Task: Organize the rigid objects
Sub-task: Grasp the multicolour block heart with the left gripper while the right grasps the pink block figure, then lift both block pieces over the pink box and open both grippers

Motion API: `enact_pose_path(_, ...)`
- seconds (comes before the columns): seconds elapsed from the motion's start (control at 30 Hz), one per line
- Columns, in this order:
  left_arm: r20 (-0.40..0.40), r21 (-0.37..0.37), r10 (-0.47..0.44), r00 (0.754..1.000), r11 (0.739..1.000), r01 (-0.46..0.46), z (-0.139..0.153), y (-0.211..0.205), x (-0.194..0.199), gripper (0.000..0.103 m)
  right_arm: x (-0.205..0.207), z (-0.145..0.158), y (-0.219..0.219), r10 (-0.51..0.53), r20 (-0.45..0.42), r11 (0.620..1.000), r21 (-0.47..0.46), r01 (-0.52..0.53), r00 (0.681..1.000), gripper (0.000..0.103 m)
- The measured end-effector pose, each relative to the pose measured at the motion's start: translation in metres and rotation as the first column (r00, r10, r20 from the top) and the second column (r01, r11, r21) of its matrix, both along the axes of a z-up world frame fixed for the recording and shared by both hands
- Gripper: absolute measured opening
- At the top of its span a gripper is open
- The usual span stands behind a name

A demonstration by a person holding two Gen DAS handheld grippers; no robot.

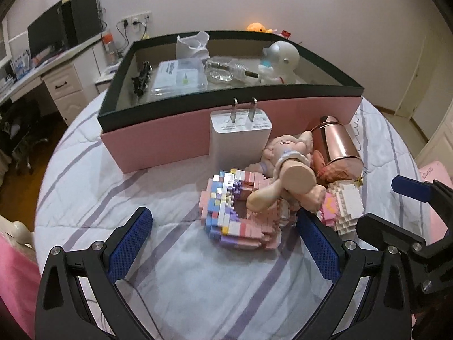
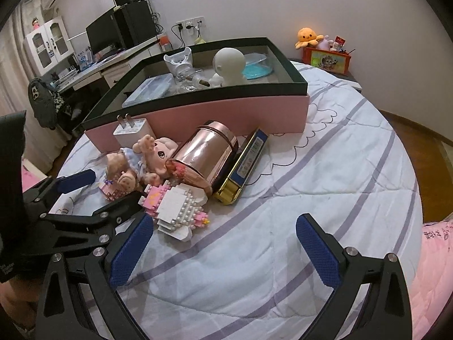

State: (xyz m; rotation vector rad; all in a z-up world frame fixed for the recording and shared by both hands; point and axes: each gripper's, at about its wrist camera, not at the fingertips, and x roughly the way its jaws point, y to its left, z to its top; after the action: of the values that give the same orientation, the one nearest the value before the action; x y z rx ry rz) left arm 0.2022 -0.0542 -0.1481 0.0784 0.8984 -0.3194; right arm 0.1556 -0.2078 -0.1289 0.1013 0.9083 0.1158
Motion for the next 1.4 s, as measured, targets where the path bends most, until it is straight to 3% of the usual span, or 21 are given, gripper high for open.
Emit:
enact_pose_path(0.07, -0.009, -0.011, 0.005, 1.0, 1.0, -0.005, -0.002, 0.003, 0.002, 0.077, 0.0, 0.0, 0.003, 0.011, 0.0, 1.0, -0.001, -0.011, 1.0, 0.102)
enact_pose_path(0.13, 0.008, -0.01, 0.018, 1.0, 1.0, -0.018, 0.0, 0.009, 0.001, 0.063, 0.001, 0.0, 0.008, 0.021, 0.0, 1.0, -0.007, -0.021, 1.0, 0.102)
enact_pose_path(0.23, -0.005, -0.055, 0.03, 1.0, 0.998, -0.03, 0.0, 0.024, 0.001, 0.062, 0.003, -0.002, 0.016, 0.034, -0.004, 0.999, -0.01, -0.034, 0.999, 0.102)
enact_pose_path(0.37, 0.004, -0.048, 0.047, 0.999, 0.998, -0.046, 0.0, 0.032, -0.003, 0.064, 0.006, -0.007, 0.026, 0.037, -0.004, 0.999, -0.006, -0.037, 0.999, 0.1)
enact_pose_path(0.63, 0.011, -0.042, 0.058, 0.998, 0.997, -0.057, -0.001, 0.032, -0.001, 0.063, 0.008, -0.014, 0.034, 0.007, 0.032, 0.999, -0.035, -0.005, 0.999, 0.06)
enact_pose_path(1.0, 0.02, -0.083, 0.079, 0.997, 0.994, -0.077, 0.01, 0.044, -0.023, 0.063, -0.014, 0.002, 0.019, 0.039, 0.048, 0.999, 0.027, -0.041, 0.998, 0.06)
enact_pose_path(1.4, 0.122, -0.109, 0.081, 0.989, 0.992, -0.068, 0.06, 0.052, -0.034, 0.063, -0.014, 0.046, 0.002, 0.035, 0.147, 0.996, 0.077, -0.046, 0.989, 0.06)
